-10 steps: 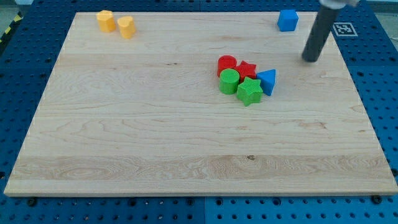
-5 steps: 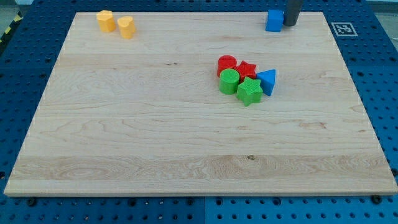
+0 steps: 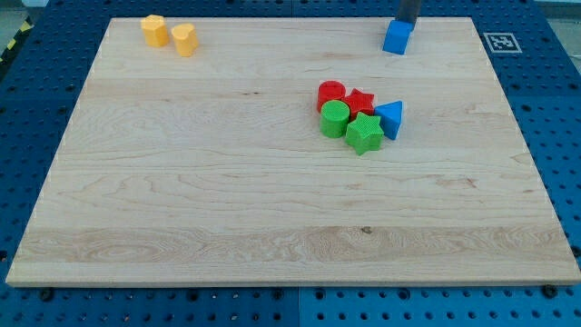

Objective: Move the blue cube above the blue triangle

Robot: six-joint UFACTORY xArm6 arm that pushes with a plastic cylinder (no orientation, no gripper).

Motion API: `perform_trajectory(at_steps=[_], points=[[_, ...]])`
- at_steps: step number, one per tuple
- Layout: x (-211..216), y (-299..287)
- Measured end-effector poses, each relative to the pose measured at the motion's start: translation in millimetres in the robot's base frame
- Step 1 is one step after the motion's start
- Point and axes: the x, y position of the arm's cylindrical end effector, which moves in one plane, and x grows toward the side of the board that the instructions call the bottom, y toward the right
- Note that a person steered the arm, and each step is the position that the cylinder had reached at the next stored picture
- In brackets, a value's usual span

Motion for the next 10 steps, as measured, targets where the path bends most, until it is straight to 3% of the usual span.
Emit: perform_trajectory(at_steps=[2,10], points=[[23,-36],[90,-14]])
